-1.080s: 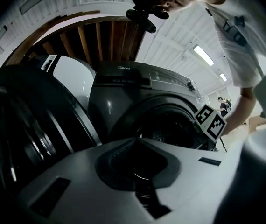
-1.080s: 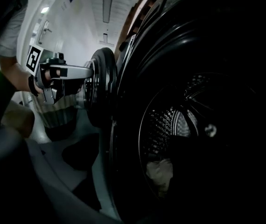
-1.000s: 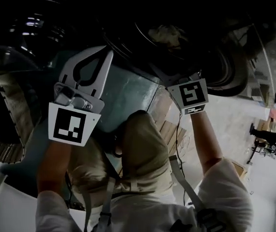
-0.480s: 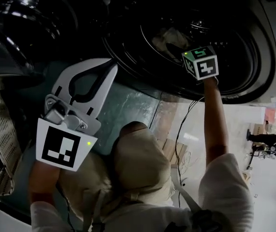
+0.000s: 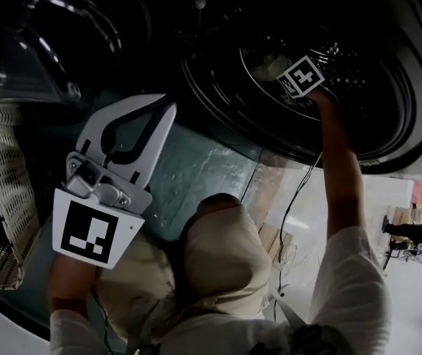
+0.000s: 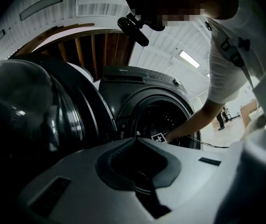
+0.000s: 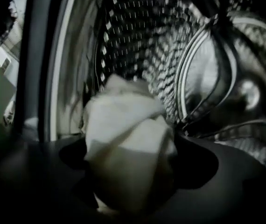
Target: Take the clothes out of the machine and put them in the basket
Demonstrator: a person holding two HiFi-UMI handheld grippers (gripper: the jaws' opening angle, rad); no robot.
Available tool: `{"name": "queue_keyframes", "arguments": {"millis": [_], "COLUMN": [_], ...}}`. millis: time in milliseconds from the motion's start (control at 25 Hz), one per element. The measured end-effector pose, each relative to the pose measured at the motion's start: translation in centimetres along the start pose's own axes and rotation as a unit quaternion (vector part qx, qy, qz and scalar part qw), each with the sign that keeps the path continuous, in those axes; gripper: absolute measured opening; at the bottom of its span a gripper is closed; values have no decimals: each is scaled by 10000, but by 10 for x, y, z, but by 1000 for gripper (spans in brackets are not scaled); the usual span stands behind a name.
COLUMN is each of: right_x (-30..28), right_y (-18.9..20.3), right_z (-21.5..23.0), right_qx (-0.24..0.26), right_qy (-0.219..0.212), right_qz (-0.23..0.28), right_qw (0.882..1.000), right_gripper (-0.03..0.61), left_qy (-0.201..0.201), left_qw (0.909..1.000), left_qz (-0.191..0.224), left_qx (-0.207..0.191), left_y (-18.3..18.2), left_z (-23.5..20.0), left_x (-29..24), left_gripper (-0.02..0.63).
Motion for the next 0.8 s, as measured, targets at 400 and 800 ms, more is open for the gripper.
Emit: {"name": "queue_keyframes", "arguments": {"millis": [400, 800], "right_x": [-39, 13], "right_y": [5, -3], "right_z": [0, -7], "right_qx": [-161, -330], "right_qy": [-1043, -307], "right_qz": [-240, 871], "right_qw": [9941, 9952], "right_gripper": [445, 273], "left_qy": [-68, -377], "left_qw": [9998, 9990], "left_qz": [-52, 68], "left_qx": [-198, -213], "left_y": [-8, -16], "left_z": [1, -6], "left_x": [12, 27], "left_gripper": [12, 12]}}
Point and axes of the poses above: the fingertips, and each gripper's own axes: x backward along the fingers, z to its right, y out of its underside, the point moved 7 cm from there along x, backward along the fingers, and after that the axes turned 6 degrees about -x, right-handed, at the moved point
